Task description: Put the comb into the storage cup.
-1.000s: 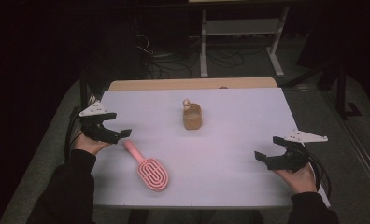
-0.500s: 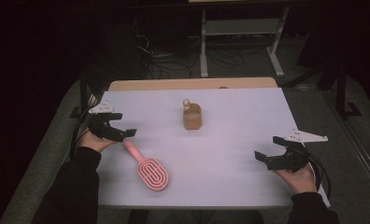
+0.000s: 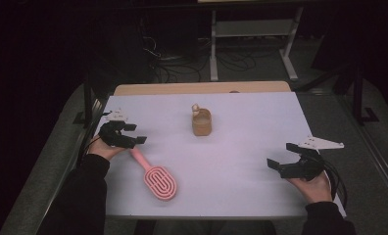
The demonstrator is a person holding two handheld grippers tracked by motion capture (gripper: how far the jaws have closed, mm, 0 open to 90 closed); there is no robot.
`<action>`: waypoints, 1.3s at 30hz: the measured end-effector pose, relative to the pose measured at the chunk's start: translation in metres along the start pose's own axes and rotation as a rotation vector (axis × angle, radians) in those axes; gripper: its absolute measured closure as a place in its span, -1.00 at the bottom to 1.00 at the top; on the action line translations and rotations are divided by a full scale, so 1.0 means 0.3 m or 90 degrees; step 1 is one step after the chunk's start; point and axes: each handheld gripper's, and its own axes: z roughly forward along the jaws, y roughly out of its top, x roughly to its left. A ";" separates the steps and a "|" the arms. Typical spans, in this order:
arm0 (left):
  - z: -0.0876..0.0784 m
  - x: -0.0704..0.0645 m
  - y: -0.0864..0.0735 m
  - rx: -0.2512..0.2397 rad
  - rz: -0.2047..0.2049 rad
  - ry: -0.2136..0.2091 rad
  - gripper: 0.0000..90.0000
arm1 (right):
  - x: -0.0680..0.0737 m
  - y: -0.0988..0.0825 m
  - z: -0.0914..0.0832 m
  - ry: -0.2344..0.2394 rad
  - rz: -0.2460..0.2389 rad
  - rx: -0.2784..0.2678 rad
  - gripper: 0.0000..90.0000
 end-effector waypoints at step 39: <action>0.051 -0.020 -0.088 0.138 0.034 -0.029 1.00 | 0.003 -0.001 -0.002 -0.001 -0.008 -0.002 -1.00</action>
